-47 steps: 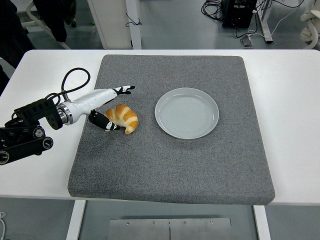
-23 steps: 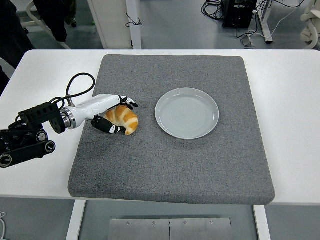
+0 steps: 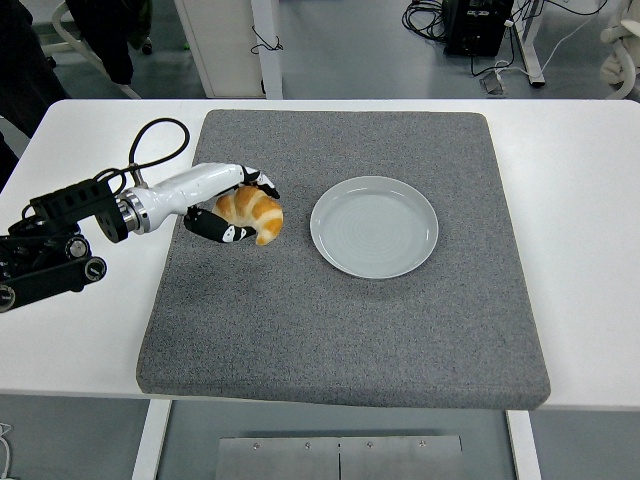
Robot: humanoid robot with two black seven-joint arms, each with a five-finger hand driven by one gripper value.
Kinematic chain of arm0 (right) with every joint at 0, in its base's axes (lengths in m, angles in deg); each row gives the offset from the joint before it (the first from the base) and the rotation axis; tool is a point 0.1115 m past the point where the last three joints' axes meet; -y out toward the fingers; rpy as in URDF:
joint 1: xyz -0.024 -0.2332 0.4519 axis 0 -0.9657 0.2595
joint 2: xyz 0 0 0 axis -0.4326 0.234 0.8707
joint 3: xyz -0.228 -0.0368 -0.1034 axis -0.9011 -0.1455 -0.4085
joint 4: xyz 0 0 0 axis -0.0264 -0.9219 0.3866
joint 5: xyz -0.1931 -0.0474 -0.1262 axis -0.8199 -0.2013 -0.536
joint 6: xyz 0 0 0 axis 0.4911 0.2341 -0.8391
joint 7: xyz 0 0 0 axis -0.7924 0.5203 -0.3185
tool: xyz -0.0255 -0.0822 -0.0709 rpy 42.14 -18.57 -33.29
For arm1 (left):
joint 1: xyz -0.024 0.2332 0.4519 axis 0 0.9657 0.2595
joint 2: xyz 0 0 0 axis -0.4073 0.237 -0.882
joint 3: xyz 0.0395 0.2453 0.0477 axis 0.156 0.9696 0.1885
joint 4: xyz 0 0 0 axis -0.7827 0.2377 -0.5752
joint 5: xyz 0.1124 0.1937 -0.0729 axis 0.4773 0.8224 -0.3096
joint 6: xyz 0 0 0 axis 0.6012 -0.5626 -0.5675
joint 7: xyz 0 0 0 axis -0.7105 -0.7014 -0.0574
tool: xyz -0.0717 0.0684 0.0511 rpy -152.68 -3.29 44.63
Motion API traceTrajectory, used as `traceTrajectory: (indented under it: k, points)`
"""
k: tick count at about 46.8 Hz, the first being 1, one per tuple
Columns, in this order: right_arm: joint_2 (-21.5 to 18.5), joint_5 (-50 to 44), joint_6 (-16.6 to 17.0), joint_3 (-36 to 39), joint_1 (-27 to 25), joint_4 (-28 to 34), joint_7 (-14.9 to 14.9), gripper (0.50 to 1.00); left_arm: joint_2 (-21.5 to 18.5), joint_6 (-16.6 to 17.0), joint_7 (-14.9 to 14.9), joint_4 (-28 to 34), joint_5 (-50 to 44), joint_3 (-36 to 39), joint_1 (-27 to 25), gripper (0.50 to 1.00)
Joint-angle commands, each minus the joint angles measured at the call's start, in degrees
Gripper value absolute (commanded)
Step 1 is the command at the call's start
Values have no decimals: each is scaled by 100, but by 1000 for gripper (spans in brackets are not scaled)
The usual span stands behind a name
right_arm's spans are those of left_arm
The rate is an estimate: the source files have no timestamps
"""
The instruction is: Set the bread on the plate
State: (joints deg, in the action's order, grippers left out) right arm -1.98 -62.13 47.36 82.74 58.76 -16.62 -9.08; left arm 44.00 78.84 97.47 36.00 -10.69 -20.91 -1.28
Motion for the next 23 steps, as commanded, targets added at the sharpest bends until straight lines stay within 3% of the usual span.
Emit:
traceTrajectory:
  k: [1, 13, 23]
  points:
    - [0, 0, 0, 0, -1, 0, 3, 1000, -153, -112, 6, -10, -16, -12, -235, 642]
    - [0, 0, 0, 0, -1, 0, 3, 1000, -294, -877, -3, -37, -104, -697, -754, 646]
    - [0, 0, 0, 0, -1, 0, 3, 1000, -242, -1228, -3, -81, -16, -1102, -851, 658]
